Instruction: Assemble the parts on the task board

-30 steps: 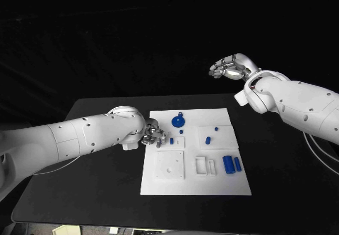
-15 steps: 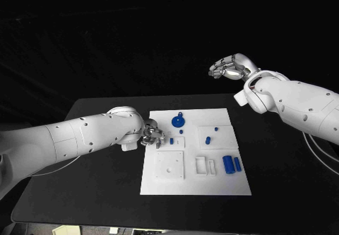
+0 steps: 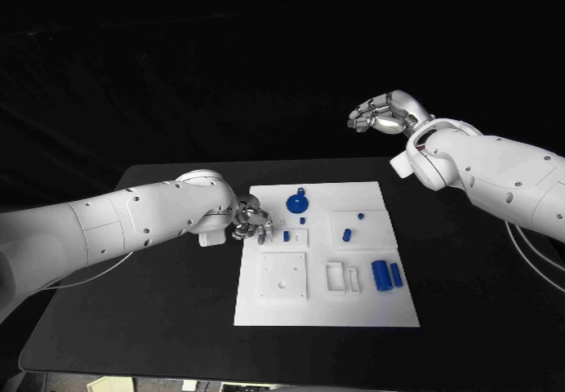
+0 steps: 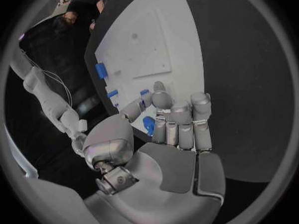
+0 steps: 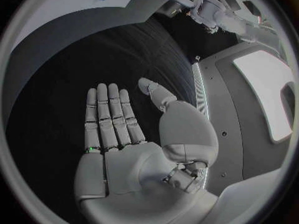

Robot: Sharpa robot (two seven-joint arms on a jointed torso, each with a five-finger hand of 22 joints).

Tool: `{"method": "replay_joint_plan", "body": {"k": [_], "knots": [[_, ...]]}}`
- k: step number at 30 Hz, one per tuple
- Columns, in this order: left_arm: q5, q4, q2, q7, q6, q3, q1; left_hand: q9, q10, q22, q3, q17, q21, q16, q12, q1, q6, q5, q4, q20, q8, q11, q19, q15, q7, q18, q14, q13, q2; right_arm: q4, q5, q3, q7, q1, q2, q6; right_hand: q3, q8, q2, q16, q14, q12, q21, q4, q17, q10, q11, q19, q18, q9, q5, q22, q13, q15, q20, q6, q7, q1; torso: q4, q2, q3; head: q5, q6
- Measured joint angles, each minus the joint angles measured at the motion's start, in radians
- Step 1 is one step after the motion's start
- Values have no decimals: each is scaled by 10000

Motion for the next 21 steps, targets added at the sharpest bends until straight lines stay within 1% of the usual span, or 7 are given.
{"method": "replay_joint_plan", "body": {"k": [5, 8, 11, 12, 19, 21], "knots": [[165, -163, 137, -25, 812, -3, 15, 27, -6, 18, 0, 27, 0, 0, 0, -41, -3, 0, 0, -1, -51, -3, -73, 0, 3, -15, 0, 21, 41, 10, 0, 0, -4, -1, 11, 34, 0, 0, 0, -35, 0, 0, 0, 0, 1, 0, 0, 0, 0, 0, 0, 1, -10, 0, 0, 0, 0, 0, -1, 1, -1, -3, 9], [279, -377, 249, -36, 1212, -3, 46, 33, -31, 24, 0, 30, 0, 0, 0, -43, -4, 0, 0, -2, -55, -27, -73, 0, 4, -20, 0, 27, 43, 12, 1, 0, -6, -5, 25, 48, 0, 0, 0, -35, 0, 0, 0, 0, -9, 0, 0, 0, 0, 0, 0, 1, -9, 0, 0, 0, 0, 0, 0, 1, -2, -13, 10], [402, -665, 359, -49, 1524, 2, 80, 37, -33, 24, 0, 30, 0, 0, 0, -43, -4, 0, 0, 2, -55, -25, -76, 0, 4, -27, 0, 27, 43, 11, 1, -1, -7, -15, 43, 60, 0, 0, 0, -35, 0, 0, -16, 0, -9, 0, 0, 0, 0, 1, 0, 0, -9, 0, 0, 0, 0, 0, 0, 2, -2, -14, 14], [469, -797, 418, -61, 1668, 3, 100, 37, -33, 24, 0, 39, 0, 0, 0, -43, -4, 1, 0, 35, -55, -25, -109, 0, 4, -28, 0, 33, 43, 9, 1, -2, -7, -21, 48, 65, 0, 0, 0, -35, 0, 0, -38, 0, -9, 0, 0, 0, 0, 1, 0, 1, -9, 0, 0, 0, 0, 0, 0, 3, -2, -14, 17], [761, -1468, 812, -110, 2379, 25, 258, 65, -35, 47, 0, 60, 0, 0, 0, -43, -5, 1, 0, 35, -56, -23, -108, 0, 4, -30, 0, 50, 43, -7, 3, -2, -9, -28, 76, 81, 0, 0, 0, -35, 0, -38, -38, 0, -9, 0, 0, 0, 0, -8, 0, 1, -20, 0, 0, 0, 0, 0, -12, 9, -2, -5, 21], [817, -1665, 914, -129, 2533, 32, 292, 75, -36, 47, 0, 65, 0, 0, 0, -43, -5, 1, 0, 17, -56, -22, -126, 0, 5, -32, 0, 50, 43, -11, 3, -2, -9, -30, 94, 85, 0, 0, 0, -35, 0, -40, -38, 0, -9, 0, 0, 0, 0, -8, 0, 1, -20, 0, 0, 0, 0, 0, -12, 12, 4, -3, 25]]}}
